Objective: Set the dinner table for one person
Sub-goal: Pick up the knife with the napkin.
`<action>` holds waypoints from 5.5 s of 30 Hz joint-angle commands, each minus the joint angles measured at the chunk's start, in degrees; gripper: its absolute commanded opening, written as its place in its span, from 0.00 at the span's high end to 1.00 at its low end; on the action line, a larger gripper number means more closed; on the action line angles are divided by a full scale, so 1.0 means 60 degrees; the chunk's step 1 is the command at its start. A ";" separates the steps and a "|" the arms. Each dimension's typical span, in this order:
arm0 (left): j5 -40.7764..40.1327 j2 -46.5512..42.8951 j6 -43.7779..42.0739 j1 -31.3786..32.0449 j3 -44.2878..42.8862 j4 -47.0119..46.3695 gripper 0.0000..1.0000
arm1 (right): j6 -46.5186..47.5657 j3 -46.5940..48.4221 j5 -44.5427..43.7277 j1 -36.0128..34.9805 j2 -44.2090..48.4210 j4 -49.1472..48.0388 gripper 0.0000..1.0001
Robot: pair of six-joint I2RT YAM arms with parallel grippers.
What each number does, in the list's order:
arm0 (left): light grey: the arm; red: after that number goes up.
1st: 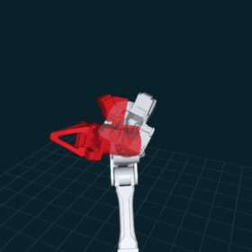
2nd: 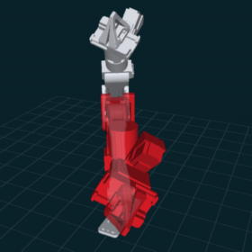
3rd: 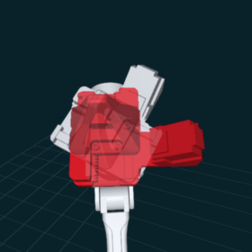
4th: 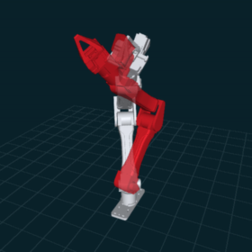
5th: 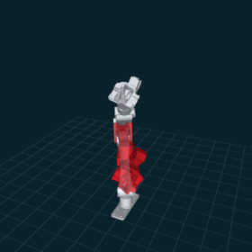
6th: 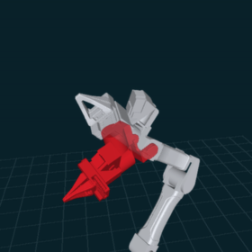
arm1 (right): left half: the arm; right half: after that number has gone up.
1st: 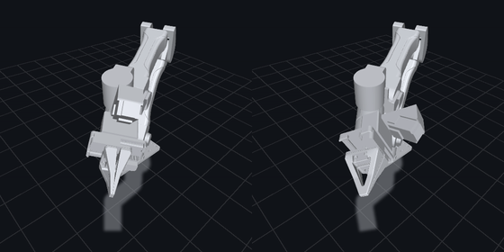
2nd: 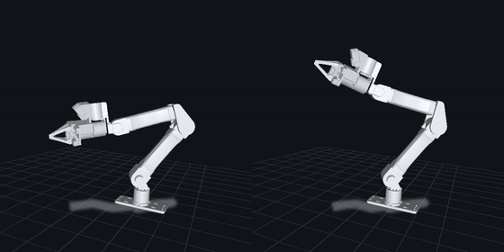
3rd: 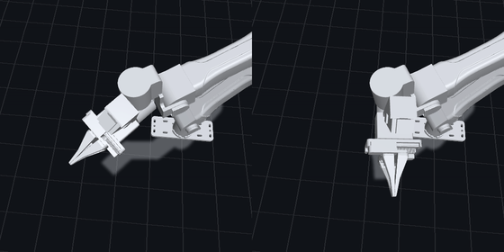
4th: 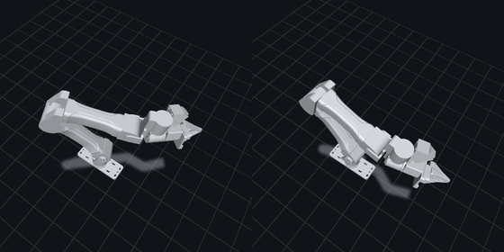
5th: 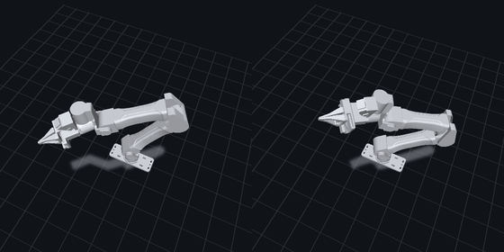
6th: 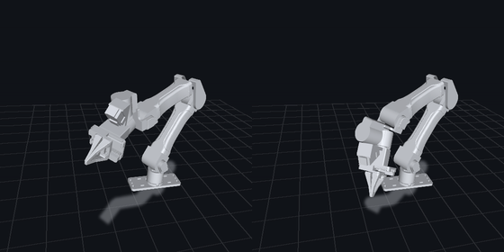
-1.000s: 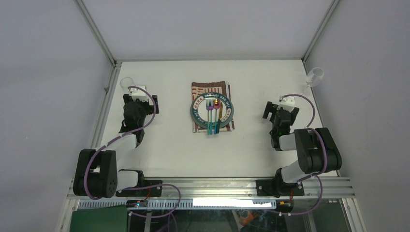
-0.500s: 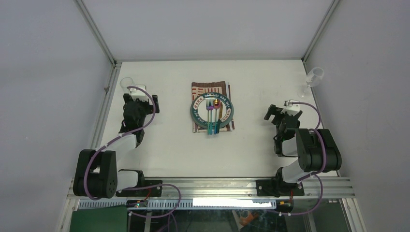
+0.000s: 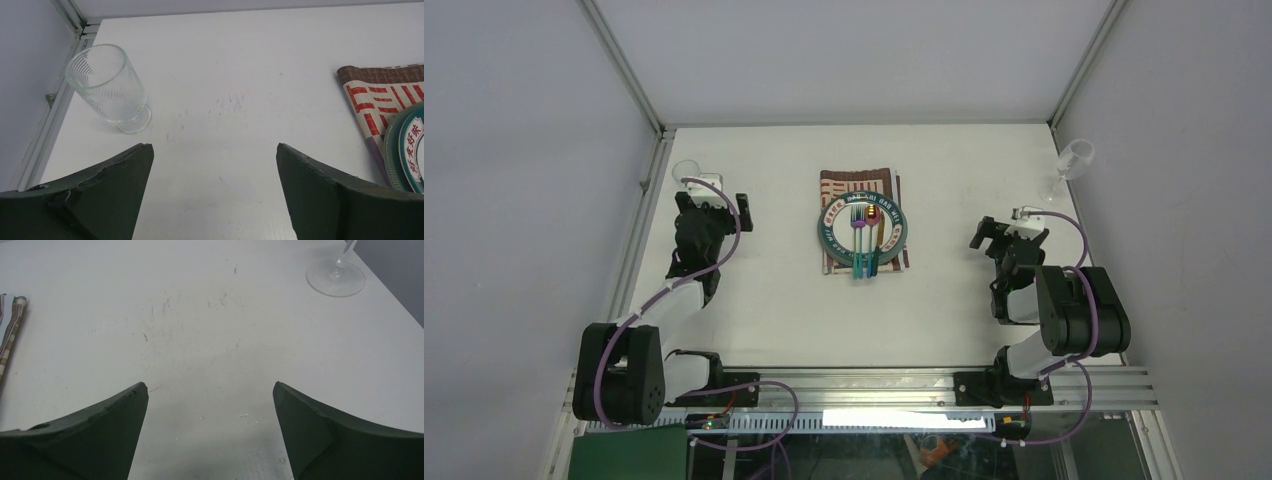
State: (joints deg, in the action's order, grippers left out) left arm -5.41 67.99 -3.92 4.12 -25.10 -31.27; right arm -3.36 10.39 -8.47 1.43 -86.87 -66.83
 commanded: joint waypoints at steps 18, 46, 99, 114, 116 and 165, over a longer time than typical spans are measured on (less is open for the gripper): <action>0.0420 -0.0978 0.0811 -0.0013 -0.1317 0.0754 0.01 | -0.0171 0.0308 0.0130 0.0161 0.0089 -0.0320 0.00; 0.0939 -0.1271 0.0315 -0.0008 -0.1092 0.0992 0.01 | -0.4199 1.4781 -0.0791 -0.5514 -0.1159 1.8909 0.00; 0.1755 -0.1106 0.0010 -0.0005 -0.1251 0.1326 0.02 | -1.2345 1.4595 -0.8591 -0.9788 -0.3595 2.4911 0.00; 0.1955 -0.0931 -0.0127 -0.0013 -0.1360 0.1518 0.02 | -0.8403 1.1744 -0.5654 -0.8335 0.0665 1.9010 0.00; 0.1959 -0.1019 -0.0148 -0.0013 -0.1358 0.1576 0.02 | -0.8479 1.1946 -0.5421 -0.8237 0.0469 1.8818 0.00; 0.2206 -0.1065 -0.0445 -0.0011 -0.1018 0.1571 0.01 | -0.6750 1.4313 -0.0405 -0.6978 -0.3523 2.2143 0.00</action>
State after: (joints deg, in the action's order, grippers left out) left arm 6.55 63.20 -5.56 4.08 -31.24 -19.27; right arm -51.22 97.43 -10.39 -40.60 -109.32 66.67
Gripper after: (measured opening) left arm 0.987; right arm 0.993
